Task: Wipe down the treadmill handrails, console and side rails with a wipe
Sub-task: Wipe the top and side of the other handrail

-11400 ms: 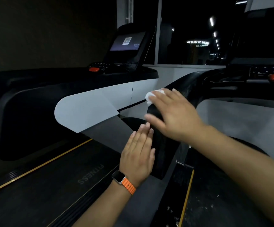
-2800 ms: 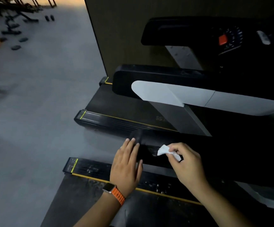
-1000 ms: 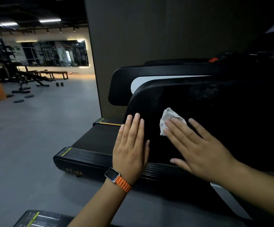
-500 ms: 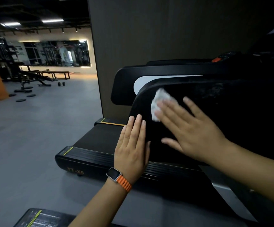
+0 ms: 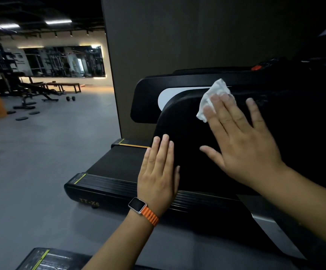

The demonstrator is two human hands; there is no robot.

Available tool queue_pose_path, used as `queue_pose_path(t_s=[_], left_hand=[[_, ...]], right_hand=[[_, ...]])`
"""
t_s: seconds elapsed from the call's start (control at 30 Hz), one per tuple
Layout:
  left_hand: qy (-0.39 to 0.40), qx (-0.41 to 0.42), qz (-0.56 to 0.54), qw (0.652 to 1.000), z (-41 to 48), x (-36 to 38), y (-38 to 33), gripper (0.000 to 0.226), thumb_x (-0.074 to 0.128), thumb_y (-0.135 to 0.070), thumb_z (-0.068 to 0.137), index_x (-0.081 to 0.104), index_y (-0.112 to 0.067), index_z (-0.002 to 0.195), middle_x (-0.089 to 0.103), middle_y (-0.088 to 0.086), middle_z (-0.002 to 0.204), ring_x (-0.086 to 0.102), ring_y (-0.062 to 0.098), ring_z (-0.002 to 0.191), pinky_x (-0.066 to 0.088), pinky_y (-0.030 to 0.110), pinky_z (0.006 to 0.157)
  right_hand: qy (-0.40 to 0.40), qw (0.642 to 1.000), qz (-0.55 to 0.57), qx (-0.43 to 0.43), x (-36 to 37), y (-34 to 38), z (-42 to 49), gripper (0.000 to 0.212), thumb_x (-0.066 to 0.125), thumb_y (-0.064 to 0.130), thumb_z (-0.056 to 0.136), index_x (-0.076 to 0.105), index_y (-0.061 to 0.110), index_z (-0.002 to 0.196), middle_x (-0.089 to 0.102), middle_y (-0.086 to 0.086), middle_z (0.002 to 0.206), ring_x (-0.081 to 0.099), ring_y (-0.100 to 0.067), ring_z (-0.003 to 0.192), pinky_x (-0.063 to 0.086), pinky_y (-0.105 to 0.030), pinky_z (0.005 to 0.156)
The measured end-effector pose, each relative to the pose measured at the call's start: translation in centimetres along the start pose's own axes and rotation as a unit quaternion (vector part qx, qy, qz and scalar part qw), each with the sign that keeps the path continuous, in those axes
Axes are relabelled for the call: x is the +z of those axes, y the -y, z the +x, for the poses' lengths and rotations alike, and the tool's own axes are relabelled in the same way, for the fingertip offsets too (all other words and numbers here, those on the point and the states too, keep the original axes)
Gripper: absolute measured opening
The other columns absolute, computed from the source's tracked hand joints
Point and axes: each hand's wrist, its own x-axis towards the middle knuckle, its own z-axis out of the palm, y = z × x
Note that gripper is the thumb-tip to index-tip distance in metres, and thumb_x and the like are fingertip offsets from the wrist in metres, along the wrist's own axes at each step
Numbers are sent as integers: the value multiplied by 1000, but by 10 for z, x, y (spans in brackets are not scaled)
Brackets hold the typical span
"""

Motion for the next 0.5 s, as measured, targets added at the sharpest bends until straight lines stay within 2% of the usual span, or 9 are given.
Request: queue_pose_path(t_s=[0.1, 0.17, 0.23, 0.3, 0.43, 0.5], left_hand=[[1, 4, -3, 1000, 0, -1, 1, 55, 41, -26, 109, 31, 0, 156, 20, 15, 168, 19, 33, 156, 20, 47, 127], [2, 5, -2, 1000, 0, -2, 1, 56, 41, -26, 109, 29, -1, 157, 18, 14, 168, 19, 33, 157, 20, 47, 127], [4, 3, -2, 1000, 0, -4, 0, 56, 43, -26, 108, 29, -1, 157, 19, 15, 168, 19, 33, 157, 21, 47, 127], [8, 2, -2, 1000, 0, -6, 0, 57, 46, -24, 107, 32, 0, 156, 22, 16, 168, 20, 33, 156, 22, 47, 126], [19, -6, -1, 1000, 0, -11, -1, 58, 53, -22, 105, 34, 1, 155, 25, 17, 167, 20, 32, 156, 25, 48, 126], [22, -5, 2, 1000, -3, -14, 2, 58, 52, -21, 105, 34, 1, 155, 25, 17, 167, 20, 32, 157, 23, 47, 126]], right_hand=[[28, 998, 3, -64, 2, 11, -33, 95, 38, 64, 100, 12, -1, 164, 5, -24, 172, 8, -37, 161, 12, -59, 128], [48, 989, -4, -136, 7, 16, -67, 93, 38, 63, 100, 16, -1, 164, 8, -24, 172, 9, -35, 161, 11, -57, 128], [52, 985, -12, -164, 7, 13, -76, 89, 37, 63, 102, 19, 1, 164, 10, -21, 173, 9, -32, 161, 10, -55, 129], [33, 989, -15, -143, 5, 9, -52, 87, 36, 62, 103, 19, 4, 165, 10, -18, 174, 10, -30, 161, 10, -55, 129], [-6, 999, 11, -40, -1, 11, 27, 90, 33, 65, 104, 9, 4, 166, 3, -19, 174, 4, -33, 161, 5, -56, 129], [-3, 998, 26, -54, 1, 19, 32, 95, 37, 67, 103, 8, 2, 165, 2, -22, 173, 3, -37, 161, 7, -57, 129]])
